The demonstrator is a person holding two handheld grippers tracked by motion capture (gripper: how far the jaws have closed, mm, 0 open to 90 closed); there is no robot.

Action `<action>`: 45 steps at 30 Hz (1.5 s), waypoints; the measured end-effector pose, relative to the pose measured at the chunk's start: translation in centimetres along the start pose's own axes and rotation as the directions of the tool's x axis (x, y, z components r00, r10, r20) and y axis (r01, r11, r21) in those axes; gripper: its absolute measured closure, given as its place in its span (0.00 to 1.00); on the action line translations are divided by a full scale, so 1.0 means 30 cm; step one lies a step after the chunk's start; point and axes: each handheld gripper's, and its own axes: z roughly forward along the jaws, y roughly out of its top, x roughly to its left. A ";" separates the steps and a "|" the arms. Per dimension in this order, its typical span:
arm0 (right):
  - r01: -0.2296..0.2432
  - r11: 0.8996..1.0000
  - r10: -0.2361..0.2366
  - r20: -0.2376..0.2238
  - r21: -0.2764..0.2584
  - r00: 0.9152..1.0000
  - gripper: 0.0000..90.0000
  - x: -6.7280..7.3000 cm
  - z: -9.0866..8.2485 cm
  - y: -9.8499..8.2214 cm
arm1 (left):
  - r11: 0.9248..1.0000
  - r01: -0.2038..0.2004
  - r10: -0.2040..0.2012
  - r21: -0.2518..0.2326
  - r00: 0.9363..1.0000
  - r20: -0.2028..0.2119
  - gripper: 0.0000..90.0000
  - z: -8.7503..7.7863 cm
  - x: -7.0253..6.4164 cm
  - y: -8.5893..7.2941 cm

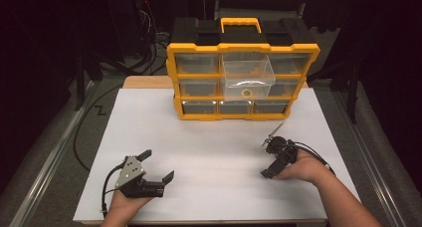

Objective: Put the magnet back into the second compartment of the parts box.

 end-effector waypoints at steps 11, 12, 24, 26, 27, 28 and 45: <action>-0.084 0.942 0.076 -0.037 -0.324 0.996 0.00 0.001 -0.015 -0.105 | 1.000 0.002 -0.002 0.007 1.000 -0.004 0.00 0.002 0.002 -0.001; -0.091 0.918 0.085 -0.033 -0.387 0.996 0.00 0.005 -0.014 -0.124 | 1.000 0.003 -0.003 0.009 1.000 -0.005 0.00 0.003 0.003 -0.001; -0.142 0.756 0.135 -0.061 -0.639 0.989 0.00 0.050 -0.008 -0.189 | 1.000 0.016 -0.016 0.011 1.000 0.000 0.00 0.004 0.008 -0.001; -0.175 0.720 0.160 -0.084 -0.671 0.984 0.00 0.053 -0.003 -0.203 | 1.000 0.015 -0.015 0.011 1.000 0.000 0.00 0.004 0.008 -0.001; -0.185 0.707 0.166 -0.094 -0.683 0.982 0.00 0.054 -0.001 -0.211 | 1.000 0.016 -0.016 0.011 1.000 -0.001 0.00 0.003 0.008 -0.001; -0.184 0.695 0.170 -0.090 -0.695 0.981 0.00 0.057 -0.001 -0.218 | 1.000 0.018 -0.017 0.010 1.000 -0.002 0.00 0.003 0.008 -0.001; -0.151 0.570 0.200 -0.042 -0.807 0.979 0.00 0.106 -0.007 -0.292 | 0.998 0.058 -0.058 0.007 0.998 -0.009 0.00 0.005 0.008 -0.003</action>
